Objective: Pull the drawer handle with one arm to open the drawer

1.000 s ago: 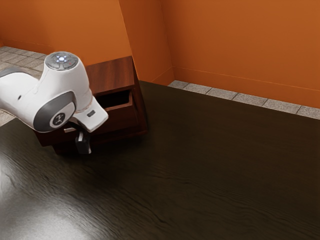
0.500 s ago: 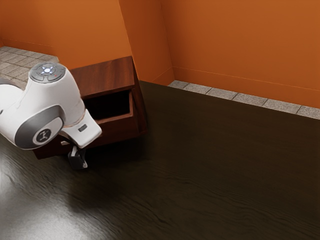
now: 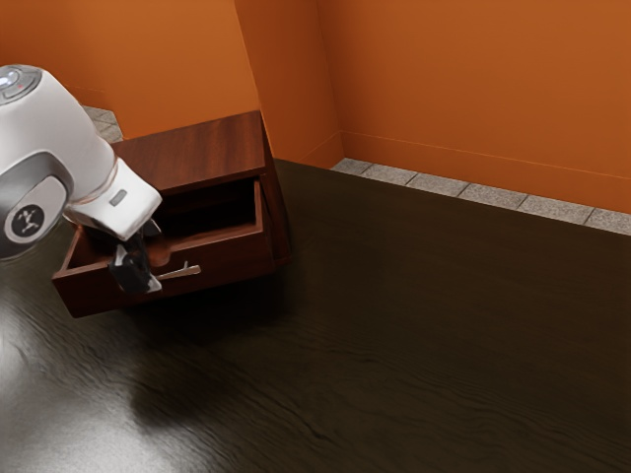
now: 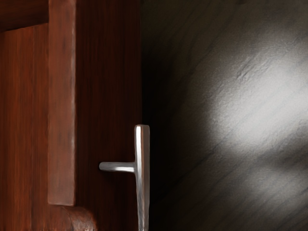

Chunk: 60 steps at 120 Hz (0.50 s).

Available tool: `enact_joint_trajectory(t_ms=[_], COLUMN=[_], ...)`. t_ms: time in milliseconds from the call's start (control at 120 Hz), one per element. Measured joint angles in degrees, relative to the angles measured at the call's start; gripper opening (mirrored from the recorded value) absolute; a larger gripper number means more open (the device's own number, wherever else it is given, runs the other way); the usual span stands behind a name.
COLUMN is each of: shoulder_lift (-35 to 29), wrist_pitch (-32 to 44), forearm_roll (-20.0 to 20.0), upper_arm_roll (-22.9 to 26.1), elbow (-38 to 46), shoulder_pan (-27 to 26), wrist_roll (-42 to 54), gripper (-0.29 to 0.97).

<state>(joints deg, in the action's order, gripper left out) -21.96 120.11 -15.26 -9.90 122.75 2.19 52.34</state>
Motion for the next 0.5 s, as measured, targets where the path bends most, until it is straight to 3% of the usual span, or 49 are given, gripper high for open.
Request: enact_joint_trajectory(t_ms=[100,192,292,500], shoulder_lift=[0.7,8.3,13.6,15.8], wrist_pitch=[-1.8,-6.9,-13.4,-23.0], forearm_roll=[0.5,2.5,5.5,7.0], upper_arm_roll=[0.1,0.2,0.1,-0.3], elbow=[-5.4,-18.7,-27.5,-31.0], shoulder_pan=[-0.4,-1.5,-1.9,-4.6], wrist_roll=[0.0,0.0,-1.3,-3.4], gripper=[0.68,0.68,0.68,0.68])
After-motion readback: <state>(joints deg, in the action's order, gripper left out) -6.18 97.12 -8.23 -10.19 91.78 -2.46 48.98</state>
